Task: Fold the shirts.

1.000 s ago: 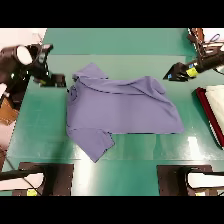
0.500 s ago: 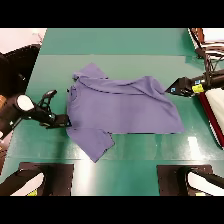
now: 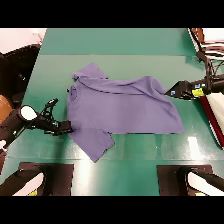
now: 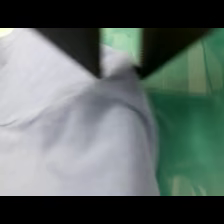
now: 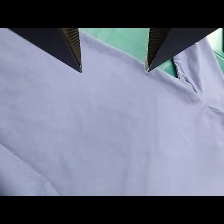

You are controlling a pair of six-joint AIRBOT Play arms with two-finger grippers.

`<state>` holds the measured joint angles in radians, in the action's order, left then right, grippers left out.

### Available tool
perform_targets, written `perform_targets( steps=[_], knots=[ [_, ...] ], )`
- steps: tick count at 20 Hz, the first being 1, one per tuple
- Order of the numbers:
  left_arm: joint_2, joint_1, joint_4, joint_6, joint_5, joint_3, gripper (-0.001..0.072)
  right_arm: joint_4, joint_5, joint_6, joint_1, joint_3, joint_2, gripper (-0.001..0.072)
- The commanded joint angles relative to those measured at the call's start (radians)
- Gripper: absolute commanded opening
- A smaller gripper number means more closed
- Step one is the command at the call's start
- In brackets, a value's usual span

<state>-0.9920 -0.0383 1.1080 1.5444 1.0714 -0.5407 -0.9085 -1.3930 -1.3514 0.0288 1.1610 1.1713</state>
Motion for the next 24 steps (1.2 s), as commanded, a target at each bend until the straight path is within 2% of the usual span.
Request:
perform_targets(
  steps=[1,5,10,12,15,17,18,24],
  knots=[
    [0.001,0.001,-0.015,-0.001,-0.043,0.005,0.0021,-0.002,0.001,0.001,-0.002,-0.002,-0.003,0.0446],
    [0.029,0.001,0.014,-0.004,-0.019,-0.087,0.0022,-0.013,-0.087,0.027,-0.094,-0.024,-0.008,0.0446],
    [0.077,0.001,0.012,-0.008,-0.006,-0.147,0.0023,-0.172,-0.068,0.023,-0.388,-0.326,-0.114,0.0453],
    [0.076,0.001,0.008,-0.008,-0.009,-0.146,0.0023,-0.179,-0.06,0.023,-0.518,-0.449,-0.132,0.0568],
    [0.076,0.001,0.001,-0.008,-0.024,-0.146,0.0022,-0.137,-0.016,0.025,-0.643,-0.583,-0.132,0.0551],
    [0.076,0.001,-0.005,-0.008,-0.024,-0.146,0.0023,-0.122,0.04,0.026,-0.65,-0.642,-0.132,0.053],
    [0.076,0.001,-0.006,-0.008,-0.024,-0.146,0.0023,-0.106,0.076,0.026,-0.634,-0.665,-0.132,0.0443],
    [0.076,0.001,-0.006,-0.008,-0.032,-0.146,0.0023,-0.019,0.298,0.025,-0.447,-0.684,-0.132,0.0425]
  ],
)
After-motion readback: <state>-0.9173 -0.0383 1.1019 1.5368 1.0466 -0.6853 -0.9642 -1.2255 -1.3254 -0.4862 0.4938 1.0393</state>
